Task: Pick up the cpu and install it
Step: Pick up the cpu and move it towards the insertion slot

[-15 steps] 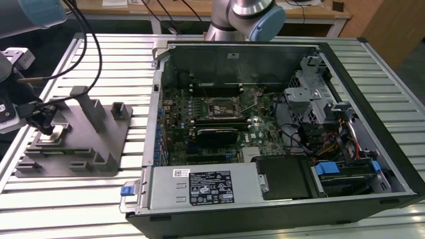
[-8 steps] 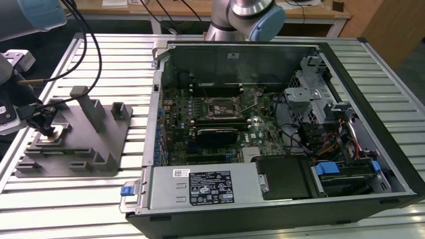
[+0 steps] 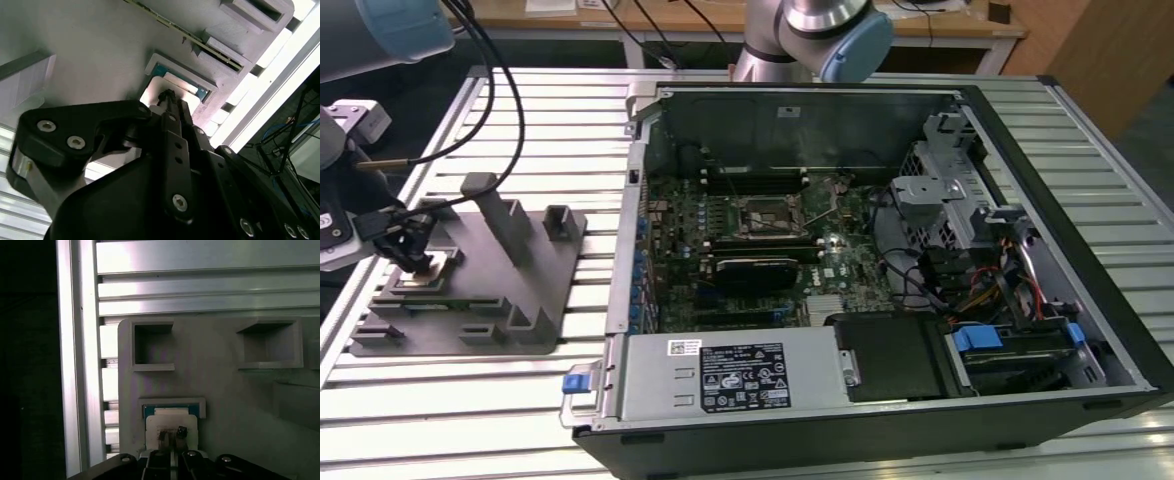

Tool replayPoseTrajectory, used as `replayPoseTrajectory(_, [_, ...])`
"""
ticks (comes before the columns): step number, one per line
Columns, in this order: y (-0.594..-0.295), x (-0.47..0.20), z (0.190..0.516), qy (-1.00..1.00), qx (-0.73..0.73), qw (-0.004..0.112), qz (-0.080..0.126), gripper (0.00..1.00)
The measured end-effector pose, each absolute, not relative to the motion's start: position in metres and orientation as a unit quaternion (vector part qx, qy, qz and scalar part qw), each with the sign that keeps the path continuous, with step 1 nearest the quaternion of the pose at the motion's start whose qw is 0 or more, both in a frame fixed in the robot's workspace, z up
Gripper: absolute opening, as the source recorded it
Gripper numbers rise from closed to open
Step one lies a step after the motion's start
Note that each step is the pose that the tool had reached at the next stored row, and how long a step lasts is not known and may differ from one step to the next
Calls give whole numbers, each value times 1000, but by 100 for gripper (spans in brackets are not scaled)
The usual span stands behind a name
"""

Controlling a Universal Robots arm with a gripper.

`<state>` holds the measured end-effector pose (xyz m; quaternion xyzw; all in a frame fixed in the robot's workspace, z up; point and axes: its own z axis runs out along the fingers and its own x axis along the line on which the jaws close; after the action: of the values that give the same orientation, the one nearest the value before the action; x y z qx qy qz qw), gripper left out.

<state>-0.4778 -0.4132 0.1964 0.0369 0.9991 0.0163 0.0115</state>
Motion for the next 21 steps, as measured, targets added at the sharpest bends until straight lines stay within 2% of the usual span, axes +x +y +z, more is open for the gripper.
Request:
replayPoseTrajectory(3, [-413, -478, 196, 999, 37, 11, 16, 29])
replayPoseTrajectory(6, [-413, -478, 196, 999, 37, 12, 16, 35])
replayPoseTrajectory(8, [-413, -478, 196, 999, 37, 12, 16, 47])
replayPoseTrajectory(11, [-413, -478, 196, 999, 37, 12, 16, 53])
replayPoseTrajectory(12, [-413, -478, 196, 999, 37, 11, 16, 59])
replayPoseTrajectory(21, [-413, -478, 193, 999, 36, 11, 17, 59])
